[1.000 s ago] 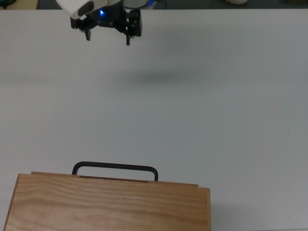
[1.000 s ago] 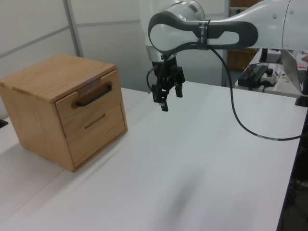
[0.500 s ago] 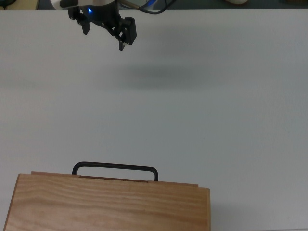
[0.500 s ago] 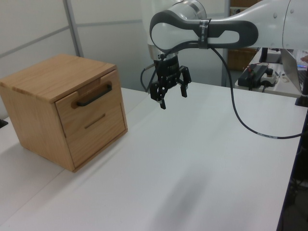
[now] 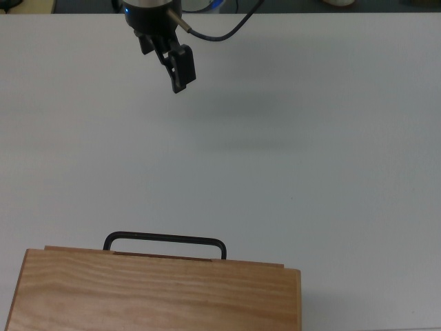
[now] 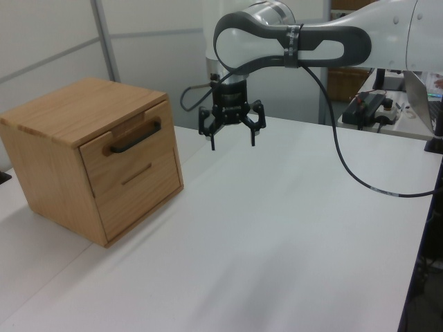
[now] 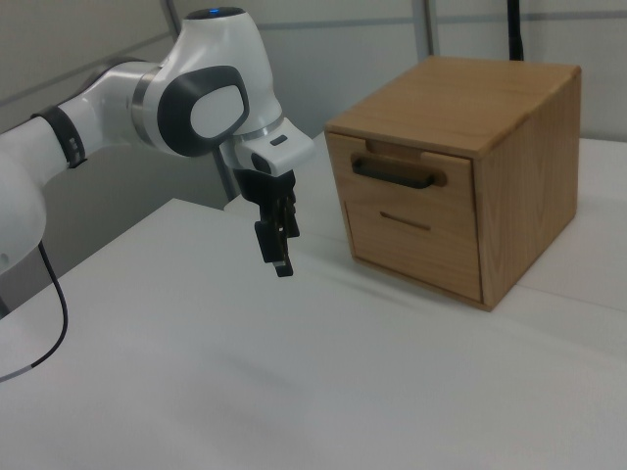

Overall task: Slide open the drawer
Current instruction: 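Open the gripper and move it toward the upper drawer's black handle, then lower the gripper onto the black bar handle and close on it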

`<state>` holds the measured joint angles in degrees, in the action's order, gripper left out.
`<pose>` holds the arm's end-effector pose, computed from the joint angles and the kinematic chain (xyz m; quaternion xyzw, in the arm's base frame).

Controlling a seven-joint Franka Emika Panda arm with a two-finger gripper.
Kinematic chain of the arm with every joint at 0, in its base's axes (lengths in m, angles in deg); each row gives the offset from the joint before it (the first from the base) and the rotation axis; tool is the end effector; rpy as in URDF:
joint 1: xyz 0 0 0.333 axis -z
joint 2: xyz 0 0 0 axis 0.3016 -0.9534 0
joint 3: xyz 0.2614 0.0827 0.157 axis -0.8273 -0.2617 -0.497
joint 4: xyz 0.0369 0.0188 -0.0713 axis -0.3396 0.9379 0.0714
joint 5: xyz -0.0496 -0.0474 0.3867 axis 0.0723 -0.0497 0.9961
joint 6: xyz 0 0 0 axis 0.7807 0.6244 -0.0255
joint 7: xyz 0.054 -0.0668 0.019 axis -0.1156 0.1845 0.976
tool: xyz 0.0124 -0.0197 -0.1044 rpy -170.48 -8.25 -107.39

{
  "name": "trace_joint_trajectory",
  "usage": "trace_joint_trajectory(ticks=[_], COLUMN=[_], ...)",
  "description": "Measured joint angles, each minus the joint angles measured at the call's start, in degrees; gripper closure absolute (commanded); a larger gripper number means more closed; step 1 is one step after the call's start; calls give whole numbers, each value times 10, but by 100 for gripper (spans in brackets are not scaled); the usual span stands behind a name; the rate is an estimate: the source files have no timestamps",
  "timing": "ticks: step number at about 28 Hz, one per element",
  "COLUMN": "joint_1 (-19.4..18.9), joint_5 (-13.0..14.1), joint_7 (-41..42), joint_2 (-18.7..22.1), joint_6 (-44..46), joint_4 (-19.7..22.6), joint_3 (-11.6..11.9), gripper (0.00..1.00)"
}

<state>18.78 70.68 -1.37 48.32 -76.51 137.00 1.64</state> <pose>0.6236 0.0153 0.5928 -0.8866 0.4622 -0.0168 0.0083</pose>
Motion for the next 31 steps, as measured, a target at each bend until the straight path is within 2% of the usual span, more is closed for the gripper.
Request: trace_joint_trajectory(ticks=[13,16,21,24,31], joint_1=[-2,-3,-6,-6,-5], joint_5=[1,1,1,1,1], joint_7=[-273,-316,-366,-380,-383], joint_2=[-12,-14,-24,-41,-76], joint_6=[-44,-97,-243,-334,-477], joint_4=[1,10,40,52,54], joint_3=[-2,-3,-12,-16,-17], gripper=[0,0,0,0,0])
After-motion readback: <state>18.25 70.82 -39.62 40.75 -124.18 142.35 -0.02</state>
